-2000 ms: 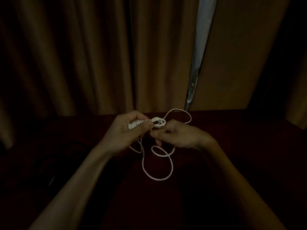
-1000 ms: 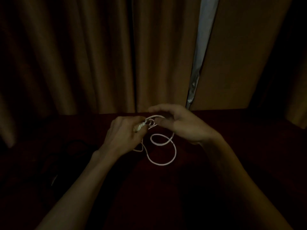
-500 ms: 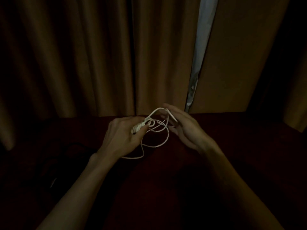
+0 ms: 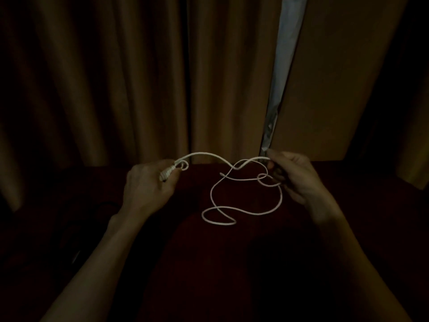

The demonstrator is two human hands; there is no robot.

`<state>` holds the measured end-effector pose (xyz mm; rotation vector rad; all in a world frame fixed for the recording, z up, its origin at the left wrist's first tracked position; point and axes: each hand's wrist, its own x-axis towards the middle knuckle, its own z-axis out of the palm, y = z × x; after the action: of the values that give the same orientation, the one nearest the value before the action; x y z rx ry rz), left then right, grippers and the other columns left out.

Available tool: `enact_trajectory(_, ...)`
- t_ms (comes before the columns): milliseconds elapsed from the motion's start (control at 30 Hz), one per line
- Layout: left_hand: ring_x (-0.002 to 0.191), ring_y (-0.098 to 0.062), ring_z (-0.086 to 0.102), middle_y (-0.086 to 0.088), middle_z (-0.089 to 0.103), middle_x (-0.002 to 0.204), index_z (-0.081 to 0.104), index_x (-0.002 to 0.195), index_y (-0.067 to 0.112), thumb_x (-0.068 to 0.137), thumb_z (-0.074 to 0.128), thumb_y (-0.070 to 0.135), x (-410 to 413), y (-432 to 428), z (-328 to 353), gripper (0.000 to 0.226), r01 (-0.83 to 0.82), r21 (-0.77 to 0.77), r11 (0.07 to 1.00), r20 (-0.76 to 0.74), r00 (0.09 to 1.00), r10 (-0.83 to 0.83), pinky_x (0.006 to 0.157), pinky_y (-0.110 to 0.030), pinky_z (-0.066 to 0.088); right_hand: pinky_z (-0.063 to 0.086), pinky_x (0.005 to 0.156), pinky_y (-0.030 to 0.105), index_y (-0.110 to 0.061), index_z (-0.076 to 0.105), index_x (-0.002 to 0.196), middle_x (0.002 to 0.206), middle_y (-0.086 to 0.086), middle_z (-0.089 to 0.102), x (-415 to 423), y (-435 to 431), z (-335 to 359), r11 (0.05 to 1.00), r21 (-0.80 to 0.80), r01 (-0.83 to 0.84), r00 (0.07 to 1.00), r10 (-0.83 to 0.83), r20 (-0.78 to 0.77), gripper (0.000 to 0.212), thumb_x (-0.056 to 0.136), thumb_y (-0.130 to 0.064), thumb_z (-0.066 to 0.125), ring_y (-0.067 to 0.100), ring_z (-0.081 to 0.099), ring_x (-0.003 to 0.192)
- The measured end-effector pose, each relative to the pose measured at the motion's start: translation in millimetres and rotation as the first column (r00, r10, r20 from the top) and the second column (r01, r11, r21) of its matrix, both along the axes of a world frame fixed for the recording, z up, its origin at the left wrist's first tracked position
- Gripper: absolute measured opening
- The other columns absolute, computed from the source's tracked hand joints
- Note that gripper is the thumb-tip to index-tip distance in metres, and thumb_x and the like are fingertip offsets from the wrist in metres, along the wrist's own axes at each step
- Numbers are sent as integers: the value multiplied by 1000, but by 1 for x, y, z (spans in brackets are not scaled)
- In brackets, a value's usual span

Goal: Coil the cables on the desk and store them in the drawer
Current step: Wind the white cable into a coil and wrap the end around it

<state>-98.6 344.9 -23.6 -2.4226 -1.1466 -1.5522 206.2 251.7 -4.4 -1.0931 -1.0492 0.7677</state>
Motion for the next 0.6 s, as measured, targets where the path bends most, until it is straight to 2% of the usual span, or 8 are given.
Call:
enact_trajectory(67,83,-28,75,-5,79,91,79,107,23,92,65,42,-5,4,0,28,-62,-19,998,26,998,63,70,-36,57,31,48,22,-11,70,57,48,4,51,11,-8,1,999,-52,2,1000,0,29,30,81,-27,73,12,43,44)
enact_trajectory(133,83,-27,74,-5,79,91,79,110,24,93,71,35,-6,6,0,21,-102,-37,994,33,994,103,71,-33,54,45,57,25,-8,76,66,63,12,68,20,-16,3,984,-170,-58,974,93,205,24,73,-31,79,15,60,55)
enact_trajectory(233,83,-25,74,-5,79,93,79,111,21,93,73,29,-4,3,3,21,-94,-38,995,49,994,95,72,-29,50,44,64,30,-11,81,78,71,14,72,17,-18,7,916,-392,-81,785,301,542,15,78,-26,83,17,60,64)
enact_trajectory(300,83,-26,74,-6,79,93,78,111,20,93,69,32,-1,-2,5,23,-73,-2,997,52,996,73,71,-30,51,42,62,29,-13,81,85,69,5,69,6,-16,9,818,-548,-173,696,496,520,7,83,-19,81,11,57,61)
enact_trajectory(367,82,-24,74,-5,79,93,79,109,19,92,66,33,4,-10,9,25,-38,61,997,47,998,35,68,-29,51,51,68,27,-9,79,98,85,1,75,-5,-18,13,742,-615,-266,667,602,438,19,85,-23,78,8,66,75)
enact_trajectory(433,80,-21,73,-4,78,93,78,108,18,93,66,31,9,-16,13,23,6,123,992,31,999,-10,66,-28,51,56,76,25,-3,76,102,101,6,77,-12,-21,21,830,-484,-276,738,506,447,39,79,-34,77,10,70,90)
enact_trajectory(500,78,-21,73,-4,77,92,77,111,17,94,69,28,12,-20,16,22,44,182,982,1,999,-45,63,-34,55,51,76,19,2,71,96,94,5,75,-21,-19,29,976,-160,-150,846,211,489,40,83,-36,73,8,68,86)
enact_trajectory(600,70,-16,68,-2,74,84,76,113,15,93,72,23,20,-25,16,22,136,247,959,-64,990,-124,57,-34,53,47,83,17,-7,67,103,103,8,71,-43,-6,30,993,116,38,867,-90,490,29,104,-33,54,15,66,94)
